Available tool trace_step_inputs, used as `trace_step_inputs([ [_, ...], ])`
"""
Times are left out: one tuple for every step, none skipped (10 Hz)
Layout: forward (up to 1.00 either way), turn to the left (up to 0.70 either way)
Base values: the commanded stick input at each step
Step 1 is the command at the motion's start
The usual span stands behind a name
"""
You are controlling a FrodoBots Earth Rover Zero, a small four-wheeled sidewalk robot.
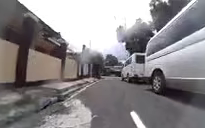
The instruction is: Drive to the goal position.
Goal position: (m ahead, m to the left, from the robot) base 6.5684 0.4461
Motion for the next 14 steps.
trace_step_inputs([
  [0.7,-0.32],
  [0.7,-0.35],
  [0.7,-0.35],
  [0.7,-0.35],
  [0.7,-0.35],
  [0.7,-0.35],
  [0.7,-0.35],
  [0.7,-0.35],
  [0.7,-0.35],
  [0.7,-0.25],
  [0.7,-0.11],
  [0.7,0.0],
  [0.7,-0.01],
  [0.7,-0.04],
])
